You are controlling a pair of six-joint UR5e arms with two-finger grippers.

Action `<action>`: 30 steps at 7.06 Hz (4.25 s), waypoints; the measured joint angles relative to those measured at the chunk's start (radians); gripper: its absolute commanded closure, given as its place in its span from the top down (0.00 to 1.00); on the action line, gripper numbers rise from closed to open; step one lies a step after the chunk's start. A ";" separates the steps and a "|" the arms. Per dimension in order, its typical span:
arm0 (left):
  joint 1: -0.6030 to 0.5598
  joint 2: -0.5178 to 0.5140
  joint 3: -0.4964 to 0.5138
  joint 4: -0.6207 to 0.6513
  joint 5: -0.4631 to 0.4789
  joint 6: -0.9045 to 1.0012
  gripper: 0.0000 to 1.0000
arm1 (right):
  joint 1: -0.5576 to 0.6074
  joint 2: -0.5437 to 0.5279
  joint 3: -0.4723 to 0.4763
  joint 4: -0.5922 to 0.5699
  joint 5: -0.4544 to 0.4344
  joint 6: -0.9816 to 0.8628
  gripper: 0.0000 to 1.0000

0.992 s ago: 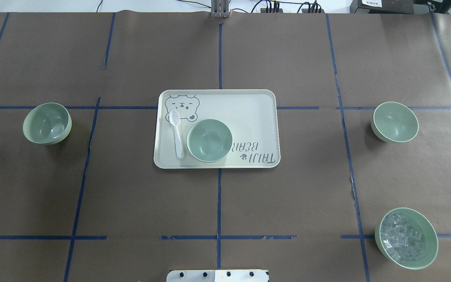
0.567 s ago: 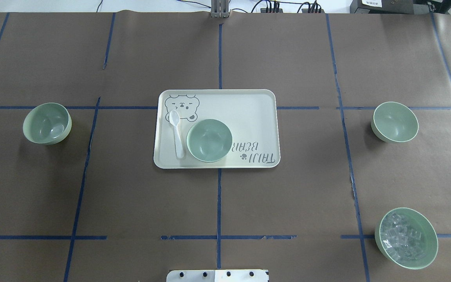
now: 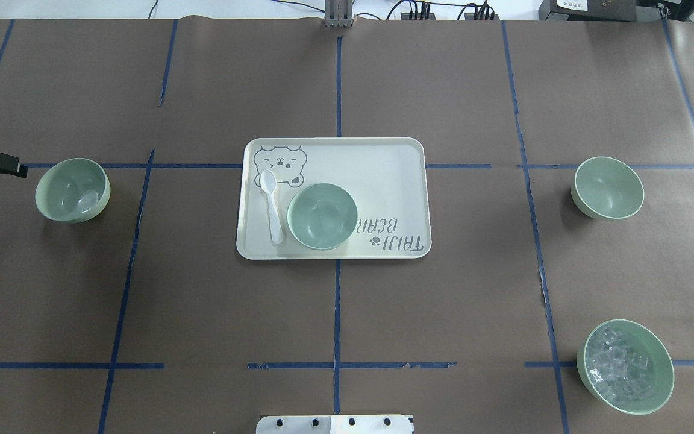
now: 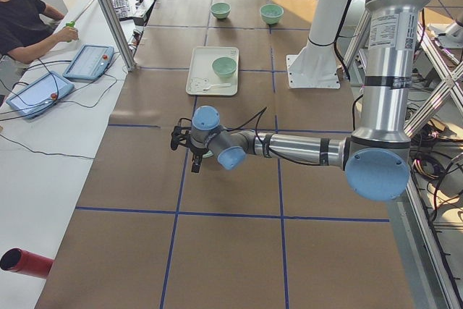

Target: Stack green bowls together

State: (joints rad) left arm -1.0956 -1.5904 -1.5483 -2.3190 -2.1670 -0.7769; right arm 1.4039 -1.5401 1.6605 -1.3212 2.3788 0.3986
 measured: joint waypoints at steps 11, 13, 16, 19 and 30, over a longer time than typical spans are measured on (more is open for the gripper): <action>0.094 -0.008 -0.042 -0.040 0.002 -0.098 0.00 | -0.119 0.057 -0.017 0.006 -0.019 0.106 1.00; 0.052 -0.036 -0.125 0.073 -0.054 -0.140 0.00 | -0.167 0.070 -0.027 0.007 -0.066 0.127 1.00; 0.047 -0.114 -0.195 0.175 -0.060 -0.273 0.00 | -0.275 0.067 -0.093 0.202 -0.165 0.278 1.00; 0.047 -0.219 -0.217 0.306 -0.057 -0.309 0.00 | -0.303 0.053 -0.209 0.391 -0.177 0.344 0.62; 0.292 -0.422 -0.208 0.359 0.121 -0.667 0.00 | -0.271 0.076 -0.140 0.405 0.065 0.353 0.00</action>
State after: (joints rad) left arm -0.8039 -2.0125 -1.7561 -1.9605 -2.0457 -1.4442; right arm 1.1332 -1.4639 1.5200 -0.9166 2.4441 0.7515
